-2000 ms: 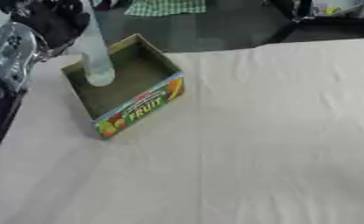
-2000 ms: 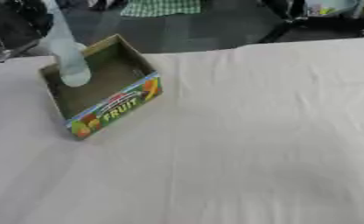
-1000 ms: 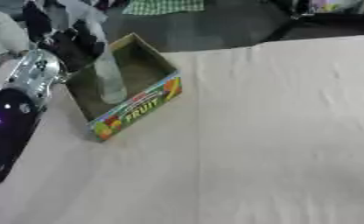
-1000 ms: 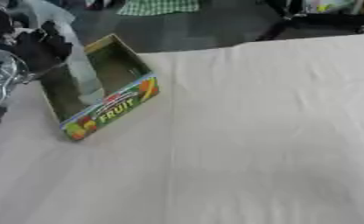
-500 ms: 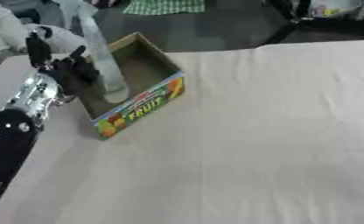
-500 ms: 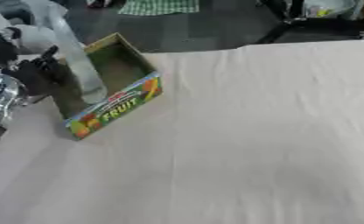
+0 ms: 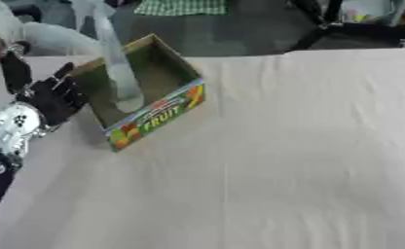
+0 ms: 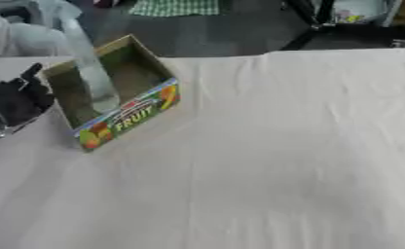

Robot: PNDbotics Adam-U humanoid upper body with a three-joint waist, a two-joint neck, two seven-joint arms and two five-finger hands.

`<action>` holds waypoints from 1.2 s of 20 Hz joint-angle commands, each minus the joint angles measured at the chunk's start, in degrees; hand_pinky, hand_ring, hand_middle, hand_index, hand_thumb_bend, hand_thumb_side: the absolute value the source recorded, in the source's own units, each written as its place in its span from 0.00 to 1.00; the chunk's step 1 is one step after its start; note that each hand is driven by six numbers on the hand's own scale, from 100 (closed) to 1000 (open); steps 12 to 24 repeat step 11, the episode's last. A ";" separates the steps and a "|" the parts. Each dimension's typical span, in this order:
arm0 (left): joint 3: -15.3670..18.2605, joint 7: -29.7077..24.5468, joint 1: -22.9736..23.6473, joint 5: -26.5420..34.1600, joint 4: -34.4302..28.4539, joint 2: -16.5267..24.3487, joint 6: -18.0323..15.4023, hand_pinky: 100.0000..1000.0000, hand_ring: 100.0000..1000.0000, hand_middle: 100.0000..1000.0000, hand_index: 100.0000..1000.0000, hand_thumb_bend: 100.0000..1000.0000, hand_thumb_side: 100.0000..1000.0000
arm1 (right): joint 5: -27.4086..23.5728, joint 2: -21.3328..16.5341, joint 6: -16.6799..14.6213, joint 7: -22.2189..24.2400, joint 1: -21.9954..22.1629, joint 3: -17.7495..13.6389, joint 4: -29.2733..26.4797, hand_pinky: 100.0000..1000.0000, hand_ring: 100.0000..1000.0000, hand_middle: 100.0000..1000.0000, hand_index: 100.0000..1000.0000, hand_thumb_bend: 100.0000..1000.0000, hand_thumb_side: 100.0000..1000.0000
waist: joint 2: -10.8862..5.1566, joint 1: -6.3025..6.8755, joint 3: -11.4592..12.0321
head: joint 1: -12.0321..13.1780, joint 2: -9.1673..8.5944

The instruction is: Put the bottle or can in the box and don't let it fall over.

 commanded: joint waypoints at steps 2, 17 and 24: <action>4.37 1.06 5.44 -9.63 -13.31 4.16 -0.60 0.41 0.58 0.36 0.73 0.48 0.88 | -0.25 -2.17 -0.47 -0.83 0.04 -0.95 -0.93 0.85 0.97 1.00 1.00 0.00 0.65 | -2.09 -0.32 0.82 | -1.83 1.22; 11.49 -7.20 16.81 -38.88 -16.36 5.32 -11.86 0.91 1.00 0.81 0.71 0.80 0.65 | -0.10 -3.00 -1.17 -2.10 1.68 -1.73 -0.35 0.85 0.97 1.00 1.00 0.00 0.65 | -3.71 -0.95 2.67 | -6.41 3.51; 11.49 -7.20 16.81 -38.88 -16.36 5.32 -11.86 0.91 1.00 0.81 0.71 0.80 0.65 | -0.10 -3.00 -1.17 -2.10 1.68 -1.73 -0.35 0.85 0.97 1.00 1.00 0.00 0.65 | -3.71 -0.95 2.67 | -6.41 3.51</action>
